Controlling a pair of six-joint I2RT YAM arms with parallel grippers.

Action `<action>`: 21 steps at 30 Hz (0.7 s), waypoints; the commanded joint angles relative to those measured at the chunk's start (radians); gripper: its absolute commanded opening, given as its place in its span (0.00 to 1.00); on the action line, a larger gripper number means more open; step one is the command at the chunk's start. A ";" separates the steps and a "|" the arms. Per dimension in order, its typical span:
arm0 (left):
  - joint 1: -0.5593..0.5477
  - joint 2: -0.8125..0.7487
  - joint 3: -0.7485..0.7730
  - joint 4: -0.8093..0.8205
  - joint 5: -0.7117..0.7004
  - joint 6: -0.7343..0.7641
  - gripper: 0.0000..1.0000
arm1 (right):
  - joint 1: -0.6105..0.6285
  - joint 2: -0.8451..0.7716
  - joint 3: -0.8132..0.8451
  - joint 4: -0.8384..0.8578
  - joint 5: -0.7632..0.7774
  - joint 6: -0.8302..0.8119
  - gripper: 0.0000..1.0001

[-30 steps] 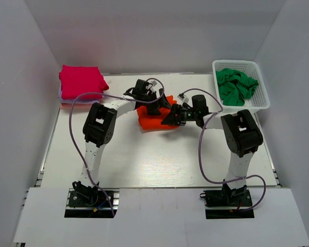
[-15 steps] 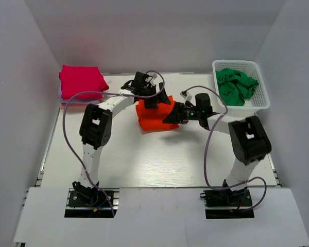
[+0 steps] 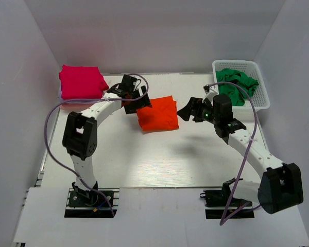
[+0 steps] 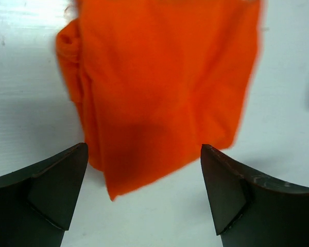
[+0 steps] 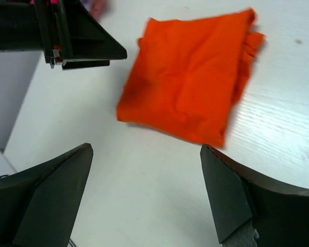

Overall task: Fold and stack the t-shirts
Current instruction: Put the neatly folded tshirt into the corner of the board with the left arm

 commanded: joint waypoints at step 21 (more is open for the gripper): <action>-0.020 0.263 -0.044 0.116 0.027 0.021 0.12 | -0.005 -0.161 -0.023 -0.240 0.304 -0.045 0.91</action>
